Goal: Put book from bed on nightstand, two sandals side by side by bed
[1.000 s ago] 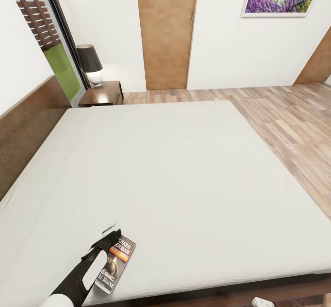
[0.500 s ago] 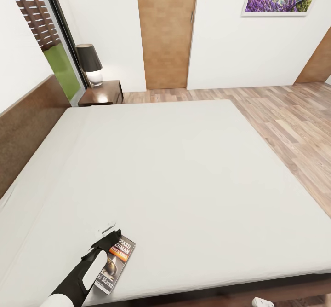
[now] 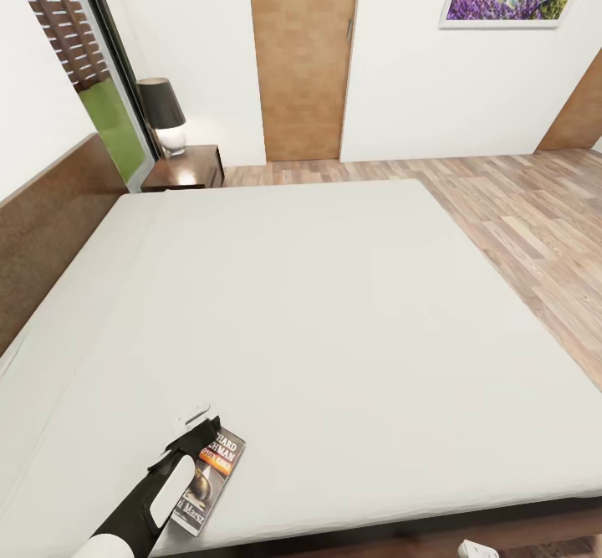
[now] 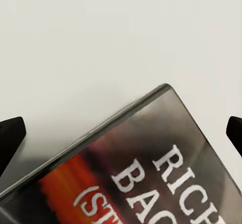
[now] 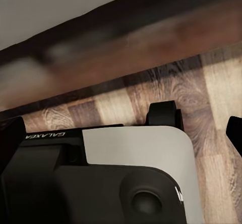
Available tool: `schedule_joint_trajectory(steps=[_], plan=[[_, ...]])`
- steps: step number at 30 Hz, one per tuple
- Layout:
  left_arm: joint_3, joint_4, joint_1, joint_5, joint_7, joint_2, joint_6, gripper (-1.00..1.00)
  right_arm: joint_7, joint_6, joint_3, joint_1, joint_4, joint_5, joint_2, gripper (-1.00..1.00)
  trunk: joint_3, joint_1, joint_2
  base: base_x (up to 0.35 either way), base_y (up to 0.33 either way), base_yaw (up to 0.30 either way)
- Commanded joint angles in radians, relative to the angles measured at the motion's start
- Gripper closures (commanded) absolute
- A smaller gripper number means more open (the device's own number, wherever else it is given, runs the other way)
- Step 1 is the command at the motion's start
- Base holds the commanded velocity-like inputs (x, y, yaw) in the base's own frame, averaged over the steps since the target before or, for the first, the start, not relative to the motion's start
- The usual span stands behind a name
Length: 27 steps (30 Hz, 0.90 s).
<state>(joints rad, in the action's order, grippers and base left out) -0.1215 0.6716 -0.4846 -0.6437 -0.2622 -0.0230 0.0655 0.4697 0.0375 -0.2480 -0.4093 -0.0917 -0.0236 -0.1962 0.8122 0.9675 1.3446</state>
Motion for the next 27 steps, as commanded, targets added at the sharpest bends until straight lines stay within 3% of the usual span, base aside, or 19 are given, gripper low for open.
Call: schedule_joint_trajectory(steps=[1, 23, 27], plan=[[-0.007, 0.002, 0.000, -0.007, -0.009, -0.002, 0.002, -1.00, 0.004, 0.004, -0.004, 0.000, 0.000, -0.002, 0.000, -1.00, 0.001, 0.000, 0.000, 0.000, 0.000, 0.000], [-0.006, 0.002, 0.000, -0.006, -0.009, -0.002, 0.002, -1.00, 0.004, 0.004, -0.004, 0.000, 0.000, -0.002, 0.000, -1.00, 0.001, 0.000, 0.000, -0.001, 0.000, 0.000], [-0.006, 0.002, 0.000, -0.007, -0.008, -0.002, 0.002, -1.00, 0.004, 0.004, -0.004, 0.000, 0.000, -0.002, 0.000, -1.00, 0.001, 0.000, 0.000, -0.177, 0.000, 0.000]])
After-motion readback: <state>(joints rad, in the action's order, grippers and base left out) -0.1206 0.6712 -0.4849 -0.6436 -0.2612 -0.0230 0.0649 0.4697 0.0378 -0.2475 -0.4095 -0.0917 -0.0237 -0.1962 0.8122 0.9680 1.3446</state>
